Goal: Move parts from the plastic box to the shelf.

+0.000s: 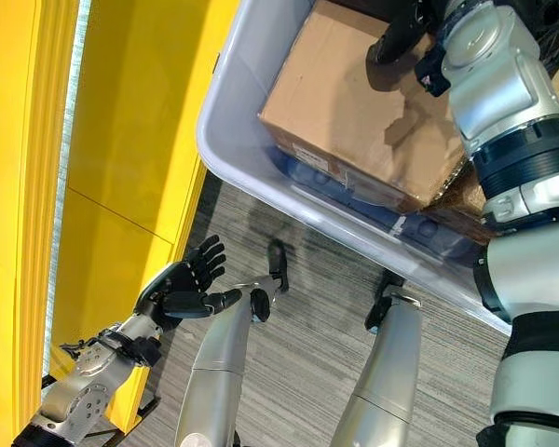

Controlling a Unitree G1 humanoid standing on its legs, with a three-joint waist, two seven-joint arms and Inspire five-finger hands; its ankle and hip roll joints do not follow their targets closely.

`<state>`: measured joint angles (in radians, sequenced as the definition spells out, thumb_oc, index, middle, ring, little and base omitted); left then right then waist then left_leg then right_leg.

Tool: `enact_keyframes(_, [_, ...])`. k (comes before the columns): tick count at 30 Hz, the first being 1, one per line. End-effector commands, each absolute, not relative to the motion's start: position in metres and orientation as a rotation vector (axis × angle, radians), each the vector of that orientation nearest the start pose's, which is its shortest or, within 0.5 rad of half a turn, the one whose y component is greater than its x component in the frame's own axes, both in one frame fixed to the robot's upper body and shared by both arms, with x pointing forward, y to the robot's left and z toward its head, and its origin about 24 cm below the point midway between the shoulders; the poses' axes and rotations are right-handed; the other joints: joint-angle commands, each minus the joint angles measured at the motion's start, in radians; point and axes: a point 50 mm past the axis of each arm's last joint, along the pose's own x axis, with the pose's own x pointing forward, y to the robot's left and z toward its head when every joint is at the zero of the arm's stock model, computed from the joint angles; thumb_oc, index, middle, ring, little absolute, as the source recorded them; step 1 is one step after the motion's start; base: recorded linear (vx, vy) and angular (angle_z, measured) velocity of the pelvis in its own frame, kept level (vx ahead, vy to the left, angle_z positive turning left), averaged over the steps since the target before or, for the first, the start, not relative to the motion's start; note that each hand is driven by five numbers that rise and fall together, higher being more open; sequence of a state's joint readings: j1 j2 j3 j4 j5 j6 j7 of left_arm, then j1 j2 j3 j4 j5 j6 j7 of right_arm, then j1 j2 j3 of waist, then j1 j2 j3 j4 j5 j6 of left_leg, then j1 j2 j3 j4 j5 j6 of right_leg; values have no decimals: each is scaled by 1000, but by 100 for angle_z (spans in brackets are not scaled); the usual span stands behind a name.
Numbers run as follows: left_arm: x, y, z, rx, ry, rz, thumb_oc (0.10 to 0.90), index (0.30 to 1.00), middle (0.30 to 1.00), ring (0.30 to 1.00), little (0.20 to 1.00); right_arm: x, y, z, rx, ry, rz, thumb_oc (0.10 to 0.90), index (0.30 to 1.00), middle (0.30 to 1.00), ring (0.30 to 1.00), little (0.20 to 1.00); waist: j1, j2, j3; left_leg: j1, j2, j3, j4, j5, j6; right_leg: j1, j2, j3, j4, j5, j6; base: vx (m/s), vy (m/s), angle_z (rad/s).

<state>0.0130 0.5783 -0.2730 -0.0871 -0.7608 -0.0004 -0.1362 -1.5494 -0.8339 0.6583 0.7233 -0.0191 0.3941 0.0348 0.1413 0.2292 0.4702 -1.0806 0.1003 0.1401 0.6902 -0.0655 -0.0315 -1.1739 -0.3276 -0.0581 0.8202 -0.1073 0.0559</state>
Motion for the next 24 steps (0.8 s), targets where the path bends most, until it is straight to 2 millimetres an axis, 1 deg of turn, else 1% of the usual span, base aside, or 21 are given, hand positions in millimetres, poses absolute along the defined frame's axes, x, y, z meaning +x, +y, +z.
enact_keyframes(1, [242, 182, 86, -136, -25, -447, 900, 1000, 1000, 1000, 1000, 386, -276, 342, -1142, 94, -376, 900, 1000, 1000, 1000, 1000, 19, 69, 50, 6, -23, -81, -55, -47, -12, 18, 43, -8, 150, -215, -54, 0, 0, 0])
enact_keyframes(5, [241, 181, 87, -133, -27, -445, 900, 1000, 1000, 1000, 1000, 386, -278, 342, -1155, 99, -397, 900, 1000, 1000, 1000, 1000, 22, 70, 50, 3, -24, -83, -57, -44, -14, 18, 42, -10, 147, -213, -52, 0, 0, 0])
enact_keyframes(6, [241, 181, 87, -133, -29, -443, 900, 1000, 1000, 1000, 1000, 385, -279, 342, -1162, 96, -408, 869, 956, 956, 956, 956, 21, 70, 50, 3, -24, -83, -57, -43, -13, 18, 42, -9, 147, -212, -52, 0, 0, 0])
enact_keyframes(7, [241, 181, 88, -131, -33, -442, 900, 1000, 1000, 1000, 1000, 385, -280, 341, -1151, 98, -405, 722, 750, 750, 750, 750, 23, 71, 50, 3, -24, -84, -58, -43, -12, 19, 43, -10, 144, -212, -52, 0, 0, 0])
enact_keyframes(8, [242, 182, 88, -131, -36, -441, 900, 1000, 1000, 1000, 1000, 386, -280, 341, -1149, 100, -401, 616, 602, 602, 602, 602, 23, 71, 50, 2, -23, -84, -58, -43, -11, 19, 42, -11, 144, -212, -52, 0, 0, 0])
enact_keyframes(9, [242, 182, 88, -132, -36, -443, 900, 1000, 1000, 1000, 1000, 386, -281, 340, -1153, 97, -413, 400, 300, 300, 300, 300, 23, 71, 50, 7, -24, -82, -61, -43, -11, 23, 40, -12, 141, -211, -50, 0, 0, 0])
enact_keyframes(13, [243, 179, 89, -126, -35, -456, 900, 1000, 1000, 1000, 1000, 385, -283, 342, -1174, 114, -440, 400, 300, 300, 300, 300, 23, 74, 50, 6, -23, -84, -63, -41, -13, 22, 42, -9, 136, -208, -48, 0, 0, 0])
enact_keyframes(24, [244, 179, 93, -129, -55, -447, 900, 1000, 1000, 1000, 1000, 386, -280, 343, -1207, 108, -416, 400, 300, 300, 300, 300, 24, 74, 50, 4, -22, -84, -69, -37, -15, 24, 42, -13, 127, -206, -47, 0, 0, 0])
